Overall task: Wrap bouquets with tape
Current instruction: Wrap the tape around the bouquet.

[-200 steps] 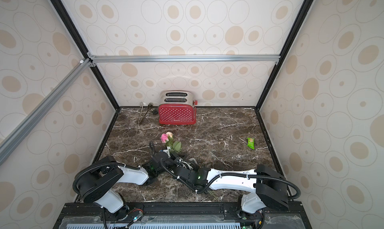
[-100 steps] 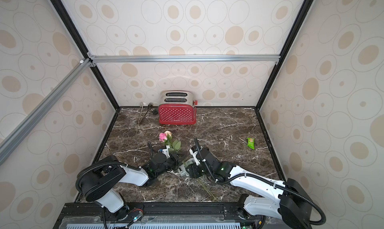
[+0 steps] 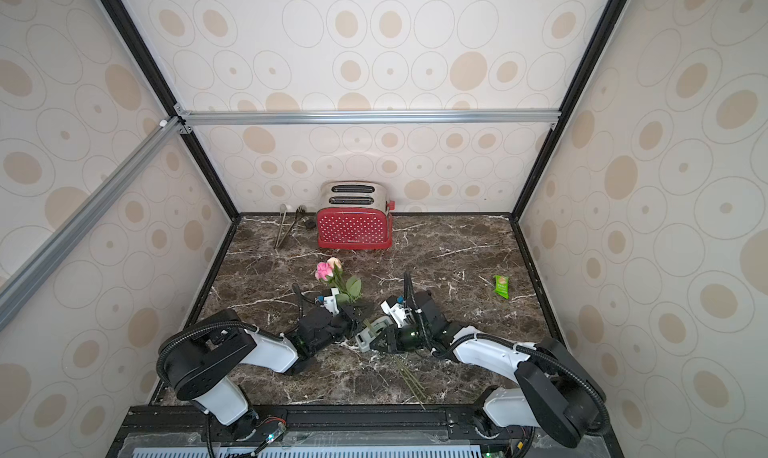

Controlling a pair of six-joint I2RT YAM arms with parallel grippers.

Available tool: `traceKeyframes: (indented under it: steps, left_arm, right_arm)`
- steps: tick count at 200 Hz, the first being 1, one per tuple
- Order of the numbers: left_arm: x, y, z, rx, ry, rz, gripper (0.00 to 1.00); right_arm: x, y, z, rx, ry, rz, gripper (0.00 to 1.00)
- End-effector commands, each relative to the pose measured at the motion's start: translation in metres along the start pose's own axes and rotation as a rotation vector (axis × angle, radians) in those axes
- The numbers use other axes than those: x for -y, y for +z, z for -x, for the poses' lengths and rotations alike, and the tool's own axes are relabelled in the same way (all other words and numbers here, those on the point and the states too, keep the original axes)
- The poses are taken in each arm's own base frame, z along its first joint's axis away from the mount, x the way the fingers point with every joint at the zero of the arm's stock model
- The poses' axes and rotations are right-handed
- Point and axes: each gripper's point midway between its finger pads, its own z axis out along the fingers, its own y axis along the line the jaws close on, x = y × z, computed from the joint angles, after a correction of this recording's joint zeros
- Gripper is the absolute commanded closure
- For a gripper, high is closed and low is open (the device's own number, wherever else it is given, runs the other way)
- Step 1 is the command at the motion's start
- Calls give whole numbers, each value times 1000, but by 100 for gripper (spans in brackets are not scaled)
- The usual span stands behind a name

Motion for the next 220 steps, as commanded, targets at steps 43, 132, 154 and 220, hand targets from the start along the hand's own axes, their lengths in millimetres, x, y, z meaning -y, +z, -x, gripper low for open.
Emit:
traceKeyframes:
  steps: [43, 132, 154, 220]
  left_arm:
    - [11, 5, -7, -30, -24, -9, 63]
    - [-1, 14, -11, -50, -86, 79, 66]
    - [-4, 18, -15, -64, -113, 84, 69]
    - [-6, 14, -13, -52, -104, 82, 100]
  right_arm:
    - [28, -7, -3, -78, -308, -394, 100]
    - [36, -37, 33, 61, -825, -1069, 100]
    - [21, -36, 35, 106, -926, -1140, 100]
    - [14, -19, 19, 79, -894, -1047, 64]
